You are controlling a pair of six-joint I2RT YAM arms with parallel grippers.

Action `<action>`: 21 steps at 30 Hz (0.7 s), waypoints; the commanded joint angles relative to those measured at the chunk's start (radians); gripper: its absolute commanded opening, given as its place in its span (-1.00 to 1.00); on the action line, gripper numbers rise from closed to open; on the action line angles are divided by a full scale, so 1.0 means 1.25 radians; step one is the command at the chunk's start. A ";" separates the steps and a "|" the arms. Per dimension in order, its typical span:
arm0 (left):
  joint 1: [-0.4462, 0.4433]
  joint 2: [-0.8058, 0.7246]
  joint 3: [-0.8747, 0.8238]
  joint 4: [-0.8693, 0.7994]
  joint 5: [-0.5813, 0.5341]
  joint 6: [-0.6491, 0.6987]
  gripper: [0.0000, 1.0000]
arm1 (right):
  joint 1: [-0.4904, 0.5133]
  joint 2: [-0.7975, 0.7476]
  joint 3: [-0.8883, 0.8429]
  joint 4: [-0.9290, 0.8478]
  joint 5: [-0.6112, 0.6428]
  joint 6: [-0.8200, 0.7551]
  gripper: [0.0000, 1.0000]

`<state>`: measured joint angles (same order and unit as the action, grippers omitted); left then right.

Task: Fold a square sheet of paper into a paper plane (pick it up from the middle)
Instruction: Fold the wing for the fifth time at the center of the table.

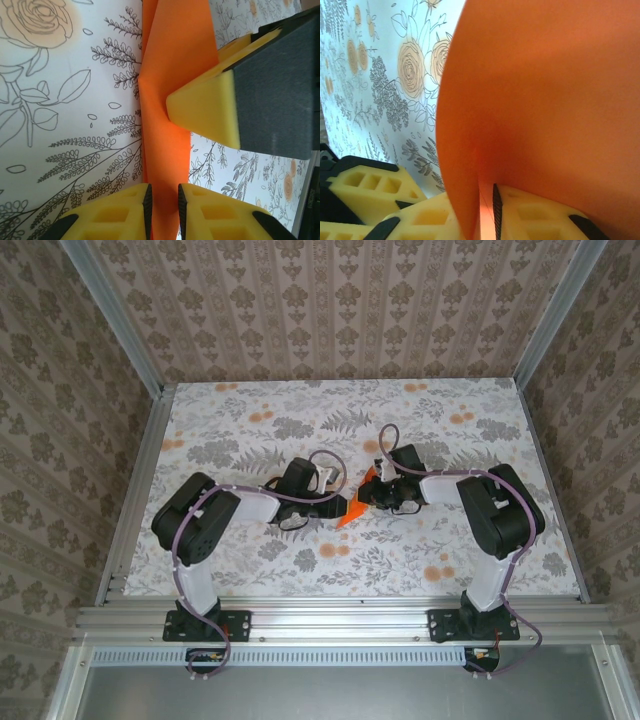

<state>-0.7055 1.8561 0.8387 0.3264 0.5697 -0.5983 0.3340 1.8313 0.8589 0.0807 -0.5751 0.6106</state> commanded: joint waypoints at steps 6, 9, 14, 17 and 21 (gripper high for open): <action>-0.007 0.022 0.044 -0.067 0.020 0.060 -0.54 | -0.011 -0.002 -0.028 -0.010 0.054 0.007 -0.48; -0.011 0.025 0.058 -0.103 0.011 0.084 -0.55 | -0.011 -0.003 -0.030 -0.021 0.069 0.001 -0.48; -0.020 0.032 0.081 -0.158 0.001 0.127 -0.56 | -0.011 -0.007 -0.039 -0.020 0.080 -0.010 -0.39; -0.027 0.039 0.095 -0.187 -0.007 0.147 -0.58 | -0.011 -0.011 -0.044 -0.017 0.082 -0.006 -0.33; -0.036 0.049 0.112 -0.217 -0.017 0.170 -0.62 | -0.012 -0.012 -0.043 -0.013 0.088 0.006 -0.33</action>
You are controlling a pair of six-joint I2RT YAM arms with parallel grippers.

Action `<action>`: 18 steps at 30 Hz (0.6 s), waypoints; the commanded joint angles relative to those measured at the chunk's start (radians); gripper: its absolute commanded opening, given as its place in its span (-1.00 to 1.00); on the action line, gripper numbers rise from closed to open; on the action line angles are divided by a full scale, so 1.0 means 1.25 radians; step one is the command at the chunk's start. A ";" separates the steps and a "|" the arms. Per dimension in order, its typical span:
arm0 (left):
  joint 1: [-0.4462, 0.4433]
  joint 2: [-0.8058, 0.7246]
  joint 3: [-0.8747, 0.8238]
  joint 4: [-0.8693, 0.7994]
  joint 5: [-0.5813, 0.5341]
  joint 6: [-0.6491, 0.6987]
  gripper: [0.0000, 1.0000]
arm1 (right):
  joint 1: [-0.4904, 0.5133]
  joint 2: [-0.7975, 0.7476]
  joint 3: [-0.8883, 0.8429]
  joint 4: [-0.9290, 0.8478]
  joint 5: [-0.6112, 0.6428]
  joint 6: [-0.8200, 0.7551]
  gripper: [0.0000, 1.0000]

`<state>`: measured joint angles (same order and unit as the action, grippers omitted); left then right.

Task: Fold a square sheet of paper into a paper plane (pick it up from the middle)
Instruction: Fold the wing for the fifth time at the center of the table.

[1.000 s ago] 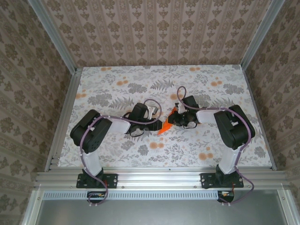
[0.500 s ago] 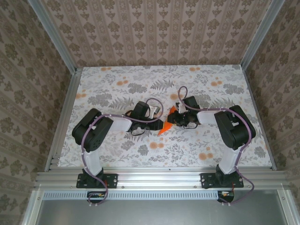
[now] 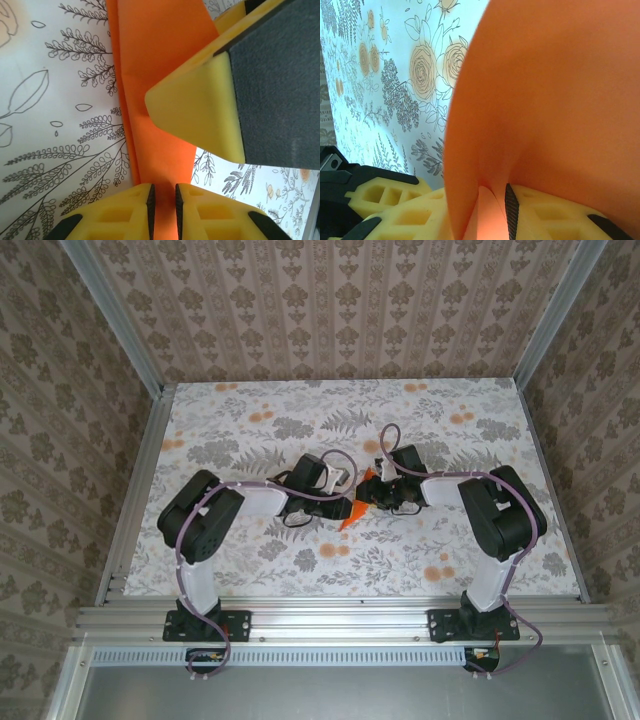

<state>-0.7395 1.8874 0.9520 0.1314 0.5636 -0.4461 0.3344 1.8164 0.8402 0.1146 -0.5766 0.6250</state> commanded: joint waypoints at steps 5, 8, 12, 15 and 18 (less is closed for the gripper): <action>-0.017 0.033 0.034 -0.085 -0.022 0.067 -0.65 | -0.012 0.000 -0.025 -0.048 0.107 0.004 -0.36; -0.017 0.033 0.034 -0.088 -0.030 0.069 -0.65 | -0.011 0.000 -0.030 -0.050 0.123 -0.001 -0.44; -0.017 0.003 0.016 -0.063 -0.051 0.047 -0.61 | -0.011 -0.001 -0.042 -0.035 0.121 -0.007 -0.53; -0.018 -0.044 -0.009 -0.038 -0.072 0.031 -0.52 | -0.012 -0.002 -0.044 -0.026 0.108 0.007 -0.55; -0.032 -0.089 -0.032 -0.022 -0.109 0.035 -0.37 | -0.011 -0.008 -0.038 -0.025 0.093 0.023 -0.55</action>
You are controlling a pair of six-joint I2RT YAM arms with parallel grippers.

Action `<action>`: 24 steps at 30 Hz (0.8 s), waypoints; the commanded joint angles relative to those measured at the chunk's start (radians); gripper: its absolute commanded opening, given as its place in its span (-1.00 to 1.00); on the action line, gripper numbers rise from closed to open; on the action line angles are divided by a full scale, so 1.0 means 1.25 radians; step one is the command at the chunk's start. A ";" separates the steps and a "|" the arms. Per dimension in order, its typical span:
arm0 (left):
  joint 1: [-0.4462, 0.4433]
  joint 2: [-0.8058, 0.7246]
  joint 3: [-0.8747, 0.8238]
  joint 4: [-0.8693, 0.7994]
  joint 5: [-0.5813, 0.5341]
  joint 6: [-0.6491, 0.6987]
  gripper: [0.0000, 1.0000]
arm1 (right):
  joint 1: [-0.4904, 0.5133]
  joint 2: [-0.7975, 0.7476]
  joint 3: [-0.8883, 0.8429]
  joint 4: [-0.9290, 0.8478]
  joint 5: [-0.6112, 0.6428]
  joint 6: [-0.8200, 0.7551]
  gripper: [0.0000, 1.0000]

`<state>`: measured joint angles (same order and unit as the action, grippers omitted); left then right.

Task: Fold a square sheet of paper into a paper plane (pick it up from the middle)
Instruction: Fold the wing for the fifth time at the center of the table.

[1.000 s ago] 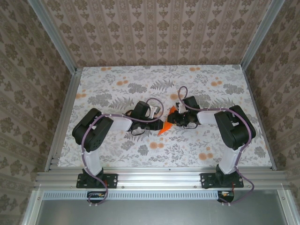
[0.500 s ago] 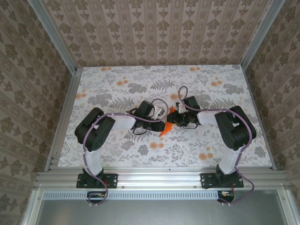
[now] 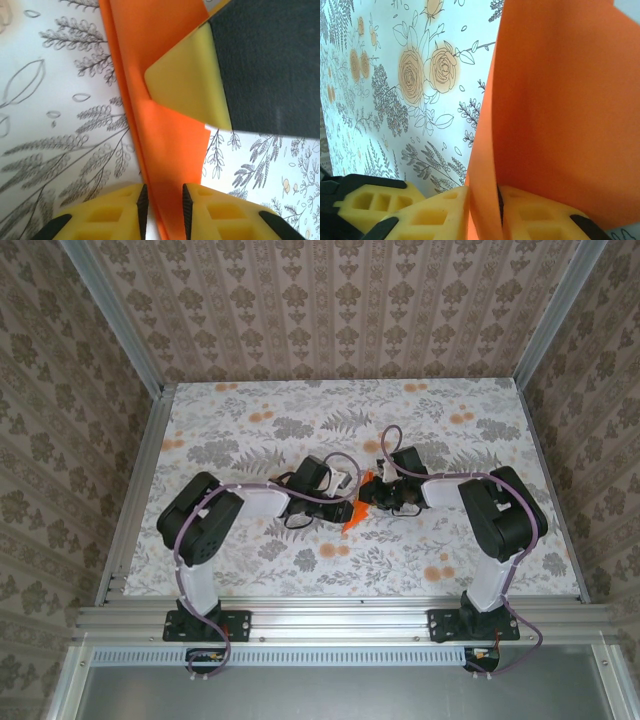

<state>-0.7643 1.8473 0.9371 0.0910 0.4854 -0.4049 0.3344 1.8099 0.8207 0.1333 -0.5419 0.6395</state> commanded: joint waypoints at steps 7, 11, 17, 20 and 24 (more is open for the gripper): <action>-0.066 -0.103 -0.048 0.005 -0.182 0.032 -0.16 | -0.012 -0.014 0.014 -0.102 0.059 0.050 -0.46; -0.090 -0.089 -0.032 -0.017 -0.232 0.046 -0.13 | -0.011 -0.014 0.036 -0.135 0.062 0.067 -0.44; -0.115 -0.047 -0.010 -0.046 -0.256 0.061 -0.22 | -0.012 -0.005 0.054 -0.149 0.066 0.084 -0.46; -0.121 -0.041 -0.013 -0.046 -0.257 0.063 -0.32 | -0.011 -0.002 0.058 -0.153 0.068 0.086 -0.46; -0.125 -0.037 -0.016 -0.048 -0.263 0.063 -0.52 | -0.012 0.004 0.063 -0.158 0.072 0.087 -0.47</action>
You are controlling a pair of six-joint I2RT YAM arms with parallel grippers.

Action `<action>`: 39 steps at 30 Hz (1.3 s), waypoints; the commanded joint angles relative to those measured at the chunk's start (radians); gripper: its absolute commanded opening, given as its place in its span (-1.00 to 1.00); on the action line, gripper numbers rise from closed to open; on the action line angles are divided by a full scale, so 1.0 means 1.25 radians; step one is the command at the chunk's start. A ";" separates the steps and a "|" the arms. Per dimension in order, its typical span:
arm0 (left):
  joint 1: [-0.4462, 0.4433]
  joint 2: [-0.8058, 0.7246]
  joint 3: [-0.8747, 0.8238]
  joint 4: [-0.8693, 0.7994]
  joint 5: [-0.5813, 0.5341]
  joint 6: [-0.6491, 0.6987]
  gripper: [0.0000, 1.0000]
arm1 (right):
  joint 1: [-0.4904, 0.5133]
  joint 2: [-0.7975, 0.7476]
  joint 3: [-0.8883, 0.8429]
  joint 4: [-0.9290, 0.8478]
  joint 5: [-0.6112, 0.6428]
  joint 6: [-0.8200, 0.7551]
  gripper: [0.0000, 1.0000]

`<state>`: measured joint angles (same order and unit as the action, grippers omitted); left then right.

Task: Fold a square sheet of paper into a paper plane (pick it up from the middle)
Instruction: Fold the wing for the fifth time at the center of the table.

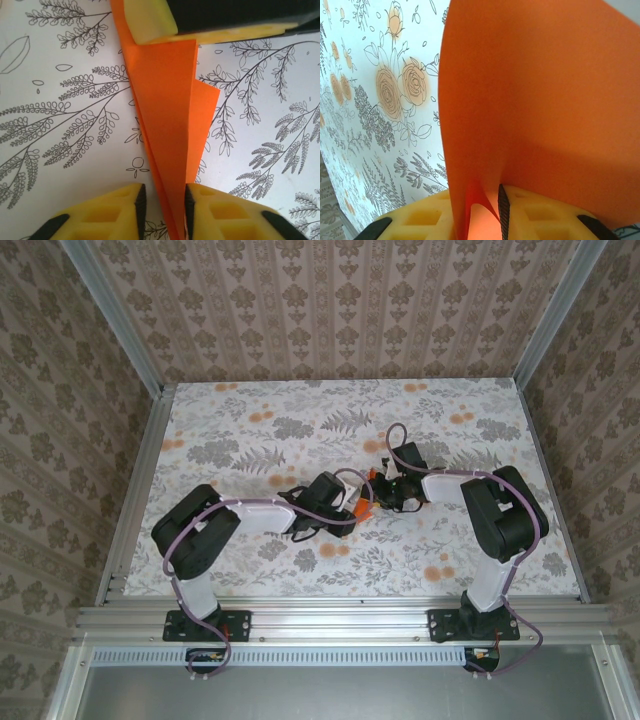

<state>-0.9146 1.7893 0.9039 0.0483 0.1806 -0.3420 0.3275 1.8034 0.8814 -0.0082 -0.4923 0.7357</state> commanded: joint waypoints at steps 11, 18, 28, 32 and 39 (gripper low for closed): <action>-0.028 0.009 0.011 -0.029 -0.126 0.009 -0.76 | -0.006 0.021 0.026 -0.059 0.033 0.008 -0.48; -0.050 0.014 0.009 -0.037 -0.211 0.006 -0.84 | -0.007 0.007 0.030 -0.065 0.017 0.015 -0.45; -0.091 0.040 0.023 -0.070 -0.351 0.028 -0.87 | -0.005 -0.057 0.045 -0.123 0.009 0.046 -0.52; -0.101 0.057 0.034 -0.078 -0.379 0.024 -0.88 | -0.005 -0.062 0.041 -0.144 0.014 0.041 -0.68; -0.107 0.055 0.032 -0.078 -0.393 0.023 -0.83 | -0.005 -0.043 0.029 -0.159 0.064 0.001 -0.80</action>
<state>-1.0485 1.8294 0.9432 0.0231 -0.2619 -0.3344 0.3252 1.7515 0.9165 -0.1646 -0.4622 0.7593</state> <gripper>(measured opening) 0.079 0.098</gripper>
